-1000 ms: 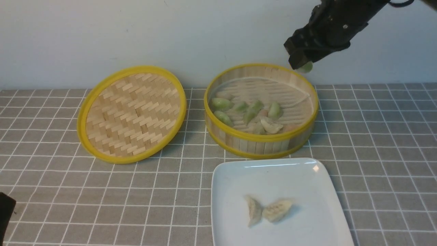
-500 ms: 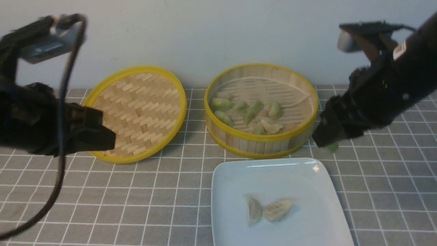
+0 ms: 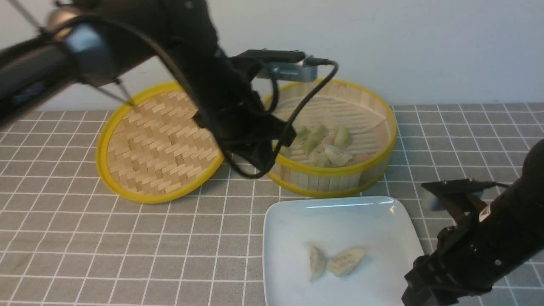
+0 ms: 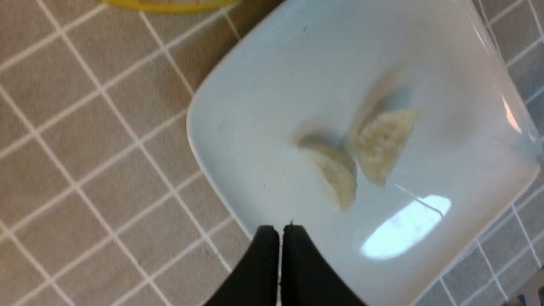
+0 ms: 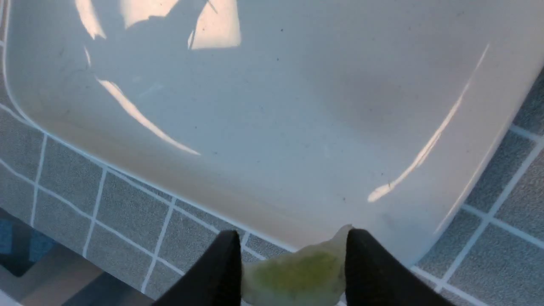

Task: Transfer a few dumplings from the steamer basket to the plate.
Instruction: Use the right arm to put the dumpling into the plate, then use the left arm to grab a dumpling from the steamer

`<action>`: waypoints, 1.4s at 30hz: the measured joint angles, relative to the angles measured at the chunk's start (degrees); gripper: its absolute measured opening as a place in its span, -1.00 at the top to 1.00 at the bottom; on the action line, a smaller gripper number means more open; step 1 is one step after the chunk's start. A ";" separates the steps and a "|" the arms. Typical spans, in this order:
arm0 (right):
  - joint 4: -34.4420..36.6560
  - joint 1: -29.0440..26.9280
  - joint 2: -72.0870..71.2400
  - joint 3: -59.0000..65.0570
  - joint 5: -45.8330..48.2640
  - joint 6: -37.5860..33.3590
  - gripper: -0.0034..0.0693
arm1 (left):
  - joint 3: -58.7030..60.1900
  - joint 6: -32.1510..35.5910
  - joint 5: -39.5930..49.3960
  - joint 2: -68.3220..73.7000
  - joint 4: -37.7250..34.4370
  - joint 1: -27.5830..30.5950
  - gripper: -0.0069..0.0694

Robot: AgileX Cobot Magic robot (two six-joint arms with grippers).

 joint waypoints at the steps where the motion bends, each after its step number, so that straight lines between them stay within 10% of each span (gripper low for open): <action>1: 0.78 0.00 0.00 0.16 -0.96 -0.20 0.10 | -4.44 -0.78 0.23 3.21 0.69 -0.52 0.83; 13: 6.57 0.00 0.20 0.16 -8.69 -6.24 0.05 | -23.04 -2.78 0.48 14.66 2.43 -2.08 0.83; 20: 9.38 0.00 2.25 0.16 -8.69 -7.85 -0.36 | -23.49 -1.22 -7.33 17.71 3.37 -2.08 0.79; 34: 11.70 0.00 2.25 0.16 -7.90 -11.73 -0.50 | -23.49 -0.76 -21.23 26.48 6.41 -2.08 -0.18; 42: 11.74 0.00 2.25 0.16 -7.90 -12.89 -0.50 | -23.49 -0.58 -25.89 30.02 8.84 -2.08 -0.25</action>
